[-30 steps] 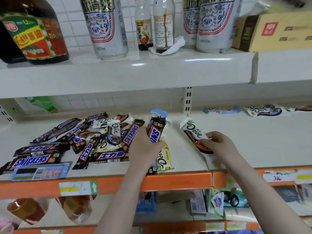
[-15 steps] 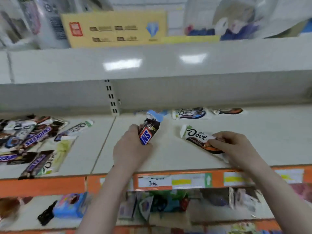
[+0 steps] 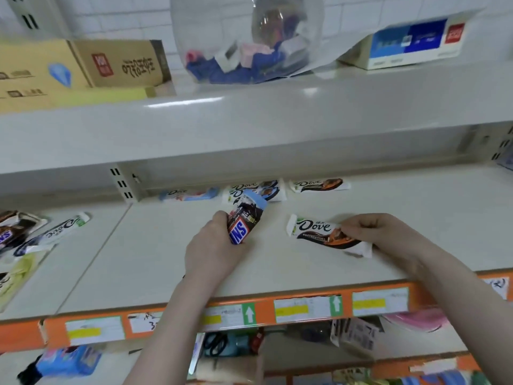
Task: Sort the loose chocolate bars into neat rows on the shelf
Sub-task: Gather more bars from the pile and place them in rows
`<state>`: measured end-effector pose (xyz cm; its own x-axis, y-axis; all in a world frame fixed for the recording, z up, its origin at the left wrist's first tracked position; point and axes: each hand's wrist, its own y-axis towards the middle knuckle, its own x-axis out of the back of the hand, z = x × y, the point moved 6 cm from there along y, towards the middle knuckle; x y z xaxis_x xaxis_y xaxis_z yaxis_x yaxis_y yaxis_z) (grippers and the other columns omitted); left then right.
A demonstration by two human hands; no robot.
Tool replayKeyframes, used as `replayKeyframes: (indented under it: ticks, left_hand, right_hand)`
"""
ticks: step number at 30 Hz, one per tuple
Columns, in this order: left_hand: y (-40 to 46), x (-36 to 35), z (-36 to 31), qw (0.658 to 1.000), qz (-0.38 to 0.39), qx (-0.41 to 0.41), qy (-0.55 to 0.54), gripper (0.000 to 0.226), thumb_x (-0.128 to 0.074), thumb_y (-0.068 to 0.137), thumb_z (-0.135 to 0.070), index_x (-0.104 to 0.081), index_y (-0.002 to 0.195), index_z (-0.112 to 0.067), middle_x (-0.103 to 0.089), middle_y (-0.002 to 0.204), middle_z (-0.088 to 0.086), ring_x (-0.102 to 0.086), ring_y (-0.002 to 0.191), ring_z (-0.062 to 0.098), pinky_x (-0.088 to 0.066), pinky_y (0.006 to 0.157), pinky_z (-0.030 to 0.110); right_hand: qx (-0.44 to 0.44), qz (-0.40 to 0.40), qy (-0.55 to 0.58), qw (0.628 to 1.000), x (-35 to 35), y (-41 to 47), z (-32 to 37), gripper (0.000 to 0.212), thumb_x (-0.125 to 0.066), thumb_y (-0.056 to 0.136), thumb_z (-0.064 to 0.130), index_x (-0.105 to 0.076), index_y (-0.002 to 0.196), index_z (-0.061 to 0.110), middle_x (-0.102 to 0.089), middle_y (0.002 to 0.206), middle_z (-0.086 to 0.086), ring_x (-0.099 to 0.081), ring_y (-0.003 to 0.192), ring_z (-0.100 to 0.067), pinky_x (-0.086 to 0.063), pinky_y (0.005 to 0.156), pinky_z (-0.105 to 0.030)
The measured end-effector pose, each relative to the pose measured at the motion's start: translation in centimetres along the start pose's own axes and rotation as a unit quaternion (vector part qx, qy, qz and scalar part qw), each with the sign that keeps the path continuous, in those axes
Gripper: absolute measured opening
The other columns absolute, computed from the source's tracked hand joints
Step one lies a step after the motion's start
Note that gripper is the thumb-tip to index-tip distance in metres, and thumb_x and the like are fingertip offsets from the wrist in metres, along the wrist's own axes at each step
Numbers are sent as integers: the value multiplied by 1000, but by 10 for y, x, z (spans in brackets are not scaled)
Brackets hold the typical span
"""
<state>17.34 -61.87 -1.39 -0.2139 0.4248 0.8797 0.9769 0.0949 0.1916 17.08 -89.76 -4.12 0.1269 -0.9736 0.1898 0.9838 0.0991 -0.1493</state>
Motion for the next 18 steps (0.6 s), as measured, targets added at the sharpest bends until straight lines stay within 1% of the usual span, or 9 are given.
replayKeyframes:
  ticks: [2,5,6,9,10,12,15,16,18]
  left_hand:
    - [1,-3,-4,1000,5,-5,7,31,-62,78,-31,-37,90,-18,-50,84,0,-47,73,24,-36,62,29]
    - [1,-5,-8,1000,10,-18,9,31,-62,78,-31,-38,91,-17,-50,83,0,-48,73,23,-36,62,29]
    - [1,-5,-10,1000,11,-23,14,31,-62,79,-32,-38,91,-17,-50,83,-1,-48,73,23,-37,62,29]
    - [0,-7,-17,999,7,-31,29,33,-63,79,-32,-38,93,-17,-49,83,-1,-48,74,23,-37,62,28]
    - [-1,-8,-20,999,6,-32,33,33,-63,79,-32,-38,94,-17,-49,84,-1,-48,74,23,-37,62,28]
    - [-3,-12,-27,999,6,-28,38,33,-63,79,-32,-38,95,-17,-49,85,-1,-48,75,22,-37,62,28]
    - [-5,-19,-39,999,4,-15,45,32,-62,78,-32,-39,96,-17,-50,85,-1,-49,75,23,-36,62,28]
    - [-6,-21,-43,999,3,-12,48,32,-62,78,-32,-40,96,-17,-50,85,-1,-51,76,23,-36,62,28]
    - [-7,-26,-50,999,1,-3,49,31,-62,78,-30,-40,95,-17,-51,85,0,-56,81,26,-36,62,28]
  right_hand:
    - [-3,19,4,1000,5,2,-1,14,-61,82,4,-72,90,2,-74,91,-10,-68,81,-16,-52,79,-22]
    - [3,15,-4,1000,13,4,-2,15,-62,80,-2,-73,86,6,-74,87,-8,-68,76,-16,-53,69,-17]
    - [6,4,-8,1000,16,5,-2,16,-62,80,-3,-73,85,8,-74,85,-9,-66,75,-18,-52,68,-18]
    - [24,-39,-39,998,31,9,0,17,-63,81,-1,-71,91,9,-70,89,-17,-60,77,-22,-44,71,-30]
    - [28,-43,-46,998,35,11,1,16,-62,82,-1,-71,92,8,-68,89,-19,-58,77,-23,-42,69,-31]
    - [37,-46,-55,997,44,16,3,17,-61,82,-2,-69,96,3,-66,83,-18,-56,71,-22,-40,60,-30]
    - [43,-60,-95,993,64,32,10,17,-62,83,-1,-67,98,4,-62,64,-5,-49,57,-18,-39,51,-24]
    - [47,-59,-105,992,70,38,12,16,-63,83,0,-69,96,7,-63,64,-5,-49,58,-20,-40,54,-24]
    - [65,-48,-107,991,79,50,16,17,-64,82,1,-71,88,16,-66,80,-14,-52,72,-24,-41,67,-32]
